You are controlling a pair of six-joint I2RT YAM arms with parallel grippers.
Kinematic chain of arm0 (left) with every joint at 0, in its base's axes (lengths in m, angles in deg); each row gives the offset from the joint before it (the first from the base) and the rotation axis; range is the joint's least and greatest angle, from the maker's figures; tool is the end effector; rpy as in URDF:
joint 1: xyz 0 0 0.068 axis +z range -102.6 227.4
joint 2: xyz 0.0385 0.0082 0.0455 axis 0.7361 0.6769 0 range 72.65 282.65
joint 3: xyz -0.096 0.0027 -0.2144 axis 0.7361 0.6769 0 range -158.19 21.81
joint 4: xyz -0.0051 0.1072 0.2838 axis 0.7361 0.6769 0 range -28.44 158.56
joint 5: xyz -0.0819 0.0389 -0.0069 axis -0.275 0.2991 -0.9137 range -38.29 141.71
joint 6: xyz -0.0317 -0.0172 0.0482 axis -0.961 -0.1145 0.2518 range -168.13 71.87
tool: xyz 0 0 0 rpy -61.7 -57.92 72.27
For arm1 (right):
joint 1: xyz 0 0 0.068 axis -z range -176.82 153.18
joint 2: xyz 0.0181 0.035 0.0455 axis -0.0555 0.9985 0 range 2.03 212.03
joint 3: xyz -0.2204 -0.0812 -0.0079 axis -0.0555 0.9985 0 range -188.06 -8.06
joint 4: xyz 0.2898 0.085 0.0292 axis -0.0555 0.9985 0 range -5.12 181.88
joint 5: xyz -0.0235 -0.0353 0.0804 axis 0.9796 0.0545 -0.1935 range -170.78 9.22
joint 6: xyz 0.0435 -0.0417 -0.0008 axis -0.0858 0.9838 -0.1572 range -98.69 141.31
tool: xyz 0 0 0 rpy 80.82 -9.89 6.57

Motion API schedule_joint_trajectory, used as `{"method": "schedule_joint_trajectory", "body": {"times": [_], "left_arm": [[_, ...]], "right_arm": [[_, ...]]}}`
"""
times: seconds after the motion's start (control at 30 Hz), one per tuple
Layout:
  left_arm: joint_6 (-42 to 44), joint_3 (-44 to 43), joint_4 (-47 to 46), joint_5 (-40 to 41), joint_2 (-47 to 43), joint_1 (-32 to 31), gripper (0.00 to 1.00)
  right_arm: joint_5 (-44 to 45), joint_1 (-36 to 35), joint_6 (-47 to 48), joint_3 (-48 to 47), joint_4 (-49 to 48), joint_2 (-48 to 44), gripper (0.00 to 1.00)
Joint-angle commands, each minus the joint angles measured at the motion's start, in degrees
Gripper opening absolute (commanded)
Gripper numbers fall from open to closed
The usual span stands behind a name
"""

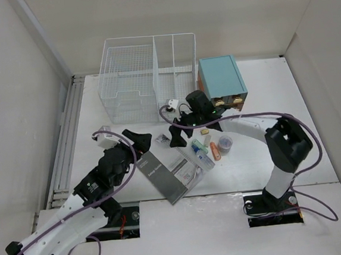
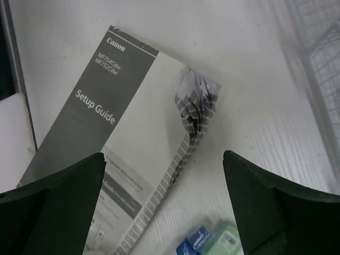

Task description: Organize the desk

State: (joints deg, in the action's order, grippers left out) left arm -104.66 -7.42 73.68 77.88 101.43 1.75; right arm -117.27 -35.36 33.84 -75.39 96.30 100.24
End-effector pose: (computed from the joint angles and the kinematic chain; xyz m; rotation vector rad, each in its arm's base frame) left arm 0.1703 -0.1463 0.2609 -0.5123 1.7677 -0.8821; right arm 0.3061 0.2778 0.1649 -1.2908 1.9265 0.9654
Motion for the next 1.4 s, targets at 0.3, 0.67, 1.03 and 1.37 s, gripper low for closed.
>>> {"method": "schedule_joint_trajectory", "body": {"times": [0.3,0.67,1.03,1.37], "left_arm": [[-9.0,7.3,4.8,-3.5,-2.8,-0.3,1.00],[-10.3,11.5,2.5,-8.5,0.6,-0.3,1.00],[-8.5,8.7,10.4,-12.6,4.2,-0.3,1.00],[-7.2,12.9,7.7,-19.1,8.8,-0.3,1.00]], "right_arm": [[7.5,-4.9,-8.7,-2.8,-6.9,8.9,0.95],[8.1,-4.9,-9.7,-1.7,-6.9,12.4,0.95],[4.6,-4.3,-9.7,-1.7,-6.9,14.8,0.80],[0.5,-3.7,-10.2,-2.2,-6.4,16.7,0.43]]}}
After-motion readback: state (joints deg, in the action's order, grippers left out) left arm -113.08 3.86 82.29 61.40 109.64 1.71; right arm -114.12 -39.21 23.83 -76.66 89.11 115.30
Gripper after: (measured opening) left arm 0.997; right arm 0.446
